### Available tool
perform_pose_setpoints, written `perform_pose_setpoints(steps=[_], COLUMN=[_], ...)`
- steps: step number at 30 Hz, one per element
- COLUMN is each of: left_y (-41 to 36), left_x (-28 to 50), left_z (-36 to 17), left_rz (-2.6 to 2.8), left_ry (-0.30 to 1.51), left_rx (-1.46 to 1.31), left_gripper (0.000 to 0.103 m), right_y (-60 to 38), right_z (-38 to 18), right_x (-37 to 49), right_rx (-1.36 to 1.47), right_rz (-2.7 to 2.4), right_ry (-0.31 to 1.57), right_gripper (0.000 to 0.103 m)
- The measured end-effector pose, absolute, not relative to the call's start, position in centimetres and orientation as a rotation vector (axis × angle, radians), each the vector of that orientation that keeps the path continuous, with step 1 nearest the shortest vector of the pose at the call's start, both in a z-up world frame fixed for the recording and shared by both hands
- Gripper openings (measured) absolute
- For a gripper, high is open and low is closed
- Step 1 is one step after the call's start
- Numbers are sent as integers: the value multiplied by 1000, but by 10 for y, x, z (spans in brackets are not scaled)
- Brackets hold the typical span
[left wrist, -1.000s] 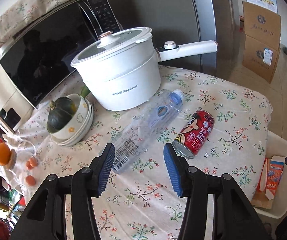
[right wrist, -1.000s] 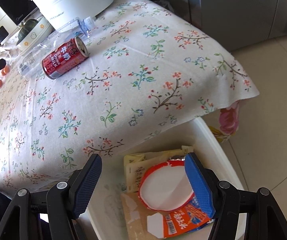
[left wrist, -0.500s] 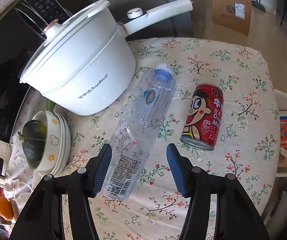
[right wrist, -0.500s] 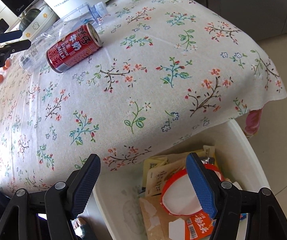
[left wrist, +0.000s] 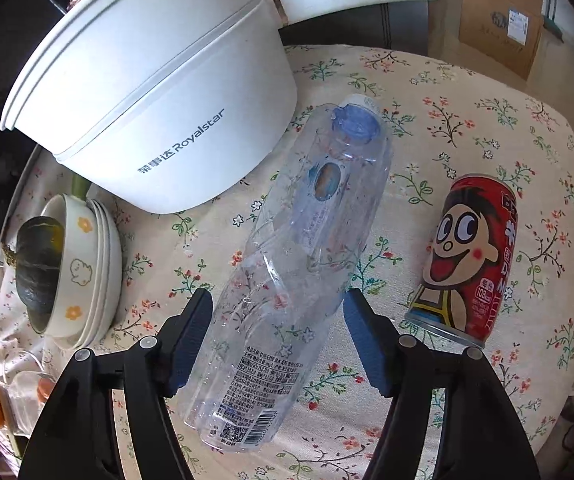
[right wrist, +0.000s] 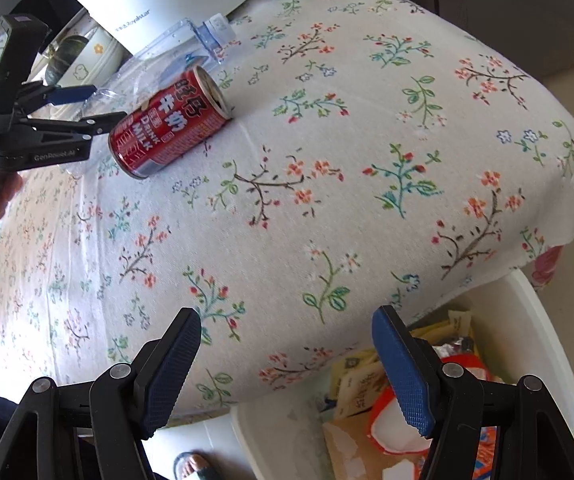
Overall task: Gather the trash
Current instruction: 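Grasp the clear plastic bottle with the left tool while the right tool grasps the red milk can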
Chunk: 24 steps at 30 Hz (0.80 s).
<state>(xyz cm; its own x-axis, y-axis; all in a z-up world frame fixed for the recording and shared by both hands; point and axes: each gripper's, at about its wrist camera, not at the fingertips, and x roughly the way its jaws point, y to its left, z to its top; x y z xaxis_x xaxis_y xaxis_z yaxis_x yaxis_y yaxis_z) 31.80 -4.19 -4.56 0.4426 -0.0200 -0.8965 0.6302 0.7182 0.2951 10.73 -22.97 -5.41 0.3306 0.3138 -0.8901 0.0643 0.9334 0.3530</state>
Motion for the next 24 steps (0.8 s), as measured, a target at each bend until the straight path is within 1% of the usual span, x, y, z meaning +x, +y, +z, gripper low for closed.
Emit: perform_pose_setpoints(steps=[8, 16, 21, 24], left_y=[-25, -9, 9, 19], left_x=[303, 272, 271, 269], left_z=[-41, -41, -39, -39], left_rz=[-423, -375, -371, -367], left_ry=[1101, 1142, 1175, 1173], left_rx=[557, 513, 442, 432], left_gripper=[68, 68, 66, 66], right_y=[-217, -213, -203, -196], right_z=[-65, -77, -92, -92], right_x=[141, 172, 192, 207], right_rx=[534, 844, 1105, 1158], right_rz=[164, 94, 2, -76], right_ry=[1233, 1202, 1165, 1132], right_gripper=[76, 76, 76, 76])
